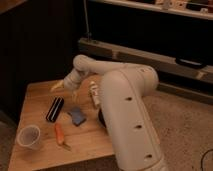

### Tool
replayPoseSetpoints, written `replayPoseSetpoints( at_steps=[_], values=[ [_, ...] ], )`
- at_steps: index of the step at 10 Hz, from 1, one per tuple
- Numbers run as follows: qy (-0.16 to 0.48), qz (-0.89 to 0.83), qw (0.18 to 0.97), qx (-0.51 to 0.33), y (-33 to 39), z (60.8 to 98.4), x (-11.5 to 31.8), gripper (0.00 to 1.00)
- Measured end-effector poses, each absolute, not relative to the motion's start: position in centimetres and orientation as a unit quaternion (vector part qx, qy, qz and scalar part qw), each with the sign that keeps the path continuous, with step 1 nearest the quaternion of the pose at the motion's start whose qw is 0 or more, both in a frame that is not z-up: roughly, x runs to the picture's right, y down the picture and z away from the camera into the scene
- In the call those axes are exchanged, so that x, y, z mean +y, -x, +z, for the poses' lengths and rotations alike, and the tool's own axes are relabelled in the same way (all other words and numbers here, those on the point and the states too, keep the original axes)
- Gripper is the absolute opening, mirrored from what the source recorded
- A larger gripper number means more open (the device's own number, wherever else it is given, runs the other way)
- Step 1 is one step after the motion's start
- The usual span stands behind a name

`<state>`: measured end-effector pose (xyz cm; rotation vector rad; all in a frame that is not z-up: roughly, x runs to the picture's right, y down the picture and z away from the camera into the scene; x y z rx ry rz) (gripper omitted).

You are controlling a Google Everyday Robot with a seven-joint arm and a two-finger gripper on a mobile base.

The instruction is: Place the eraser on the white sponge

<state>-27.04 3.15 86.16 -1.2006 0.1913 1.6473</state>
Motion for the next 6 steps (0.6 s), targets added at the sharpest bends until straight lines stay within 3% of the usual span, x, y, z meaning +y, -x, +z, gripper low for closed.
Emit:
replayPoseSetpoints(
  at_steps=[6],
  values=[
    [0.48,0.661,0.557,0.149,28.1,88.9,5.3,0.8]
  ],
)
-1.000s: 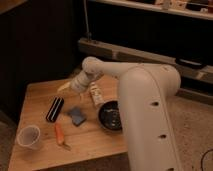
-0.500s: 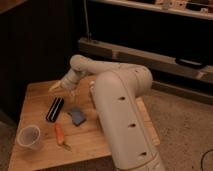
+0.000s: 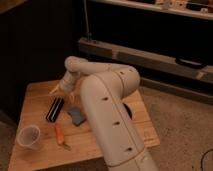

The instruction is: Place the eraser on the white sponge

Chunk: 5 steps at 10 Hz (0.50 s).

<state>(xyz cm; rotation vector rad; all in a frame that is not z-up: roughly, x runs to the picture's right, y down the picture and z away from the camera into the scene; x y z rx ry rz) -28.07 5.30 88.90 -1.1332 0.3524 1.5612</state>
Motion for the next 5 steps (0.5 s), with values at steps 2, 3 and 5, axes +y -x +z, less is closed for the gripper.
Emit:
replayPoseSetpoints(
  at_steps=[2,3,5],
  values=[
    [0.476,0.656,0.563,0.164,28.5,89.3,5.3,0.8],
    [0.476,0.653,0.564,0.17,28.9,89.6,5.4,0.8],
    [0.476,0.65,0.566,0.175,29.5,89.9,5.5,0.8]
  ],
)
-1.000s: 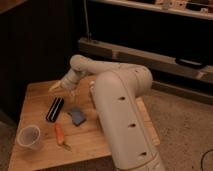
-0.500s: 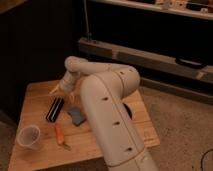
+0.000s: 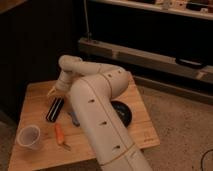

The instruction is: Place the eraser on the white sponge

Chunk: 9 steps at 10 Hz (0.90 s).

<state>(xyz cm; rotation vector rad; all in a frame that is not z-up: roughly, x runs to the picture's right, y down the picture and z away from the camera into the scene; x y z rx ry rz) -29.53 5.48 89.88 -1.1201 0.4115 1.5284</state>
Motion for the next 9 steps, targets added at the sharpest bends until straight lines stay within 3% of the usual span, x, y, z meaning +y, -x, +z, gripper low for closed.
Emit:
replayPoseSetpoints(
  at_steps=[9],
  values=[
    [0.47,0.63,0.581,0.21,32.8,89.5,7.2,0.8]
  ],
)
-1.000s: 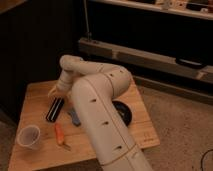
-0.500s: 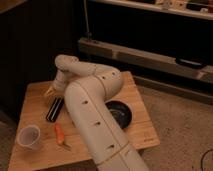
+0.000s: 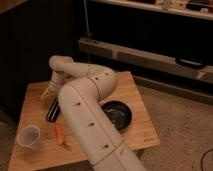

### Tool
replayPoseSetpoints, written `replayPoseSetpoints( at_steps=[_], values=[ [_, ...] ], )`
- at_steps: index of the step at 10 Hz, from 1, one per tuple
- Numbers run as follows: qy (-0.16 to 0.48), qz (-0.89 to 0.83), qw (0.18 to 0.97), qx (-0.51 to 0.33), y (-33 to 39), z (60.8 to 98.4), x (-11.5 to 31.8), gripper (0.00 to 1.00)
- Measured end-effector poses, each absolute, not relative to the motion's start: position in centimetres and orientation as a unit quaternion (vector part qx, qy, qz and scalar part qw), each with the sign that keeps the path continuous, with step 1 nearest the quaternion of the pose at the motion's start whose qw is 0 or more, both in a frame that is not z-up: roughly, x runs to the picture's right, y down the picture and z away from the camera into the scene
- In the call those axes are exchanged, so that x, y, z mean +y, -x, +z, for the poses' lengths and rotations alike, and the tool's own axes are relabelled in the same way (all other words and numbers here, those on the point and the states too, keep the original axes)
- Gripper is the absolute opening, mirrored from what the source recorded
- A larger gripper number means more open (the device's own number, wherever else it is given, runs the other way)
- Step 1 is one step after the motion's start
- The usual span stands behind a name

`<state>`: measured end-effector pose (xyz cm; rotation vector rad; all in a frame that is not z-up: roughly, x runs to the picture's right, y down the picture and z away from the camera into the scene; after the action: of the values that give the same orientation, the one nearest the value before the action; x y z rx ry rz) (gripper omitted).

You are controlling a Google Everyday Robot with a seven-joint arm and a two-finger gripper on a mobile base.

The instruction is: Place the eraser on the white sponge

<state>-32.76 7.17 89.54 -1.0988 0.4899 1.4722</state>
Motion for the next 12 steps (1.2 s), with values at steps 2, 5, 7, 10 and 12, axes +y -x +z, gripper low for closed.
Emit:
replayPoseSetpoints(
  at_steps=[2,5,7,10,12],
  values=[
    [0.473,0.631,0.578,0.21,32.8,89.5,7.7,0.8],
    [0.476,0.629,0.576,0.214,32.9,89.5,8.4,0.8],
    [0.479,0.627,0.574,0.219,32.9,89.6,9.3,0.8],
    [0.484,0.625,0.57,0.223,33.1,89.7,10.3,0.8],
    [0.486,0.628,0.567,0.22,33.0,89.6,10.4,0.8]
  ],
)
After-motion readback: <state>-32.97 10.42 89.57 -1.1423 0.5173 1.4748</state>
